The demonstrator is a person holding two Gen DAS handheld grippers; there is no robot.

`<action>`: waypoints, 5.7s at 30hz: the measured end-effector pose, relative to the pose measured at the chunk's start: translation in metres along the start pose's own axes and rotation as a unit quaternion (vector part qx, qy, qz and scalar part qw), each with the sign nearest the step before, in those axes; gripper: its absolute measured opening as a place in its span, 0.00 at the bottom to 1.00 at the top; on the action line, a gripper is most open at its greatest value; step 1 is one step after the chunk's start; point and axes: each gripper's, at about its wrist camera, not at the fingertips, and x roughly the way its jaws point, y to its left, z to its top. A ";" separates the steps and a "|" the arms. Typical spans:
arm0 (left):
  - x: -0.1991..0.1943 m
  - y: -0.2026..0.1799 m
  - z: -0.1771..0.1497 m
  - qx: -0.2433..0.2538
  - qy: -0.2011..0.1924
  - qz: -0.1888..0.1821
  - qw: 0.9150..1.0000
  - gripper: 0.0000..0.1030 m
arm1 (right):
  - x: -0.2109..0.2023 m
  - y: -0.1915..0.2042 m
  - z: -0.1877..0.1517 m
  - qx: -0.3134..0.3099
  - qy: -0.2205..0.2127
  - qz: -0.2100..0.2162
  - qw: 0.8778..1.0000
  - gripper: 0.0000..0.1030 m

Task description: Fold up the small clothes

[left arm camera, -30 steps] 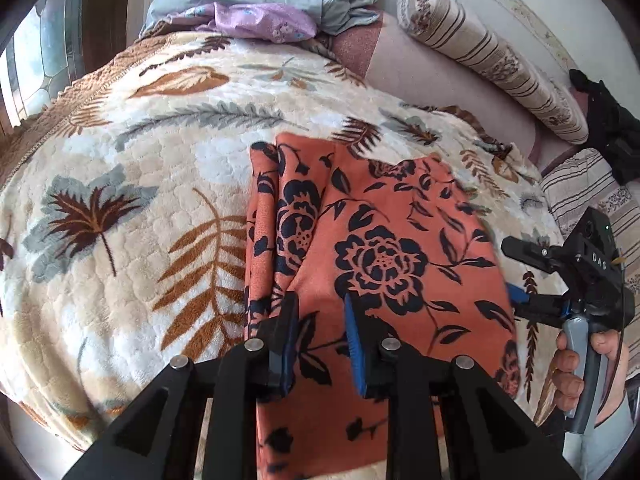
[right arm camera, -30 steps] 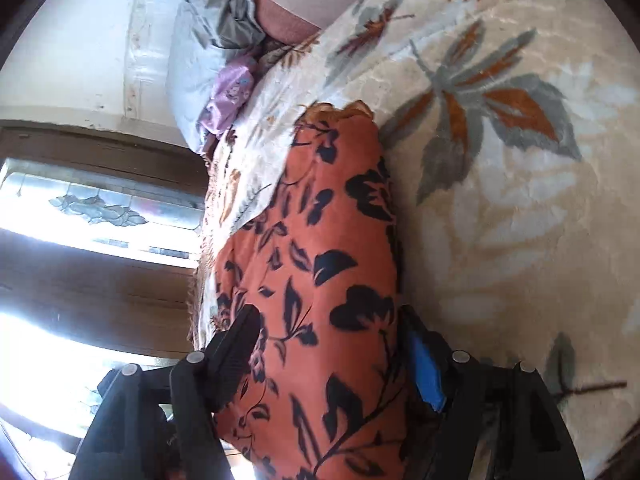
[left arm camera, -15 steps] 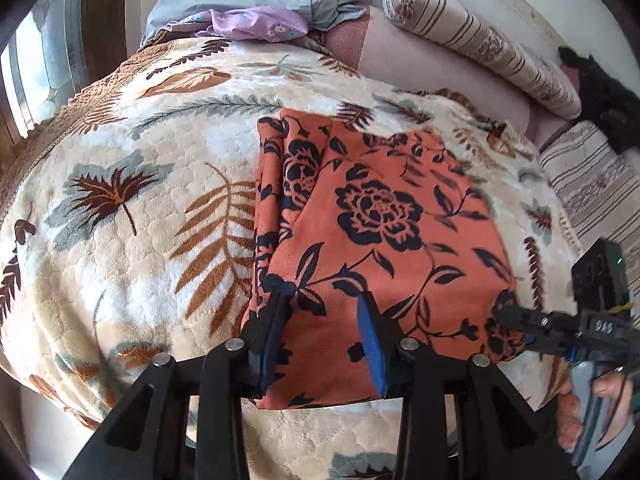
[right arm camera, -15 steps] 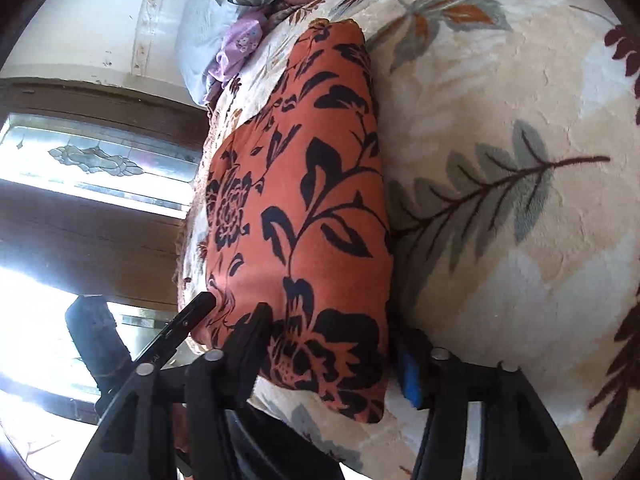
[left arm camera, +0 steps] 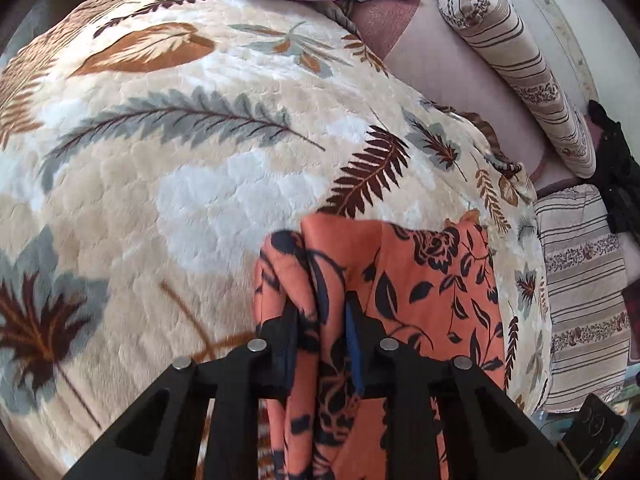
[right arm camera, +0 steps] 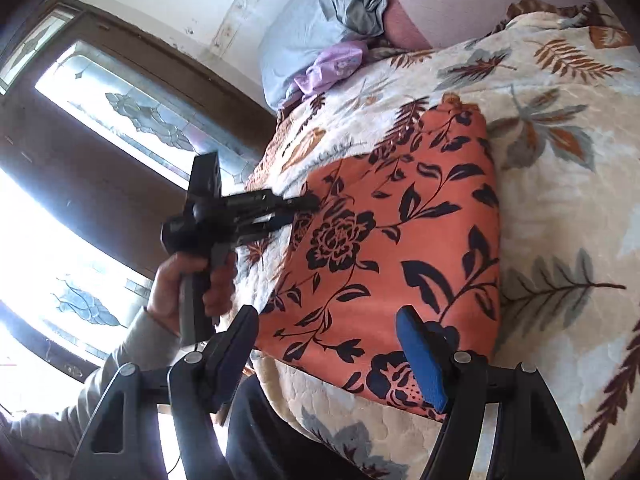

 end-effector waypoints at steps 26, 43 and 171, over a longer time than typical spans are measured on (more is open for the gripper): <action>-0.081 -0.036 -0.129 0.045 -0.083 0.070 0.993 0.45 | 0.003 -0.017 -0.020 0.023 0.016 0.020 0.999 0.73; -0.073 -0.041 -0.166 0.049 -0.078 0.157 0.983 0.61 | -0.041 -0.041 -0.020 0.082 -0.031 0.020 0.996 0.81; -0.053 -0.248 -0.150 0.151 -0.165 0.128 0.966 0.97 | -0.166 -0.036 -0.021 -0.032 -0.137 -0.401 0.905 0.99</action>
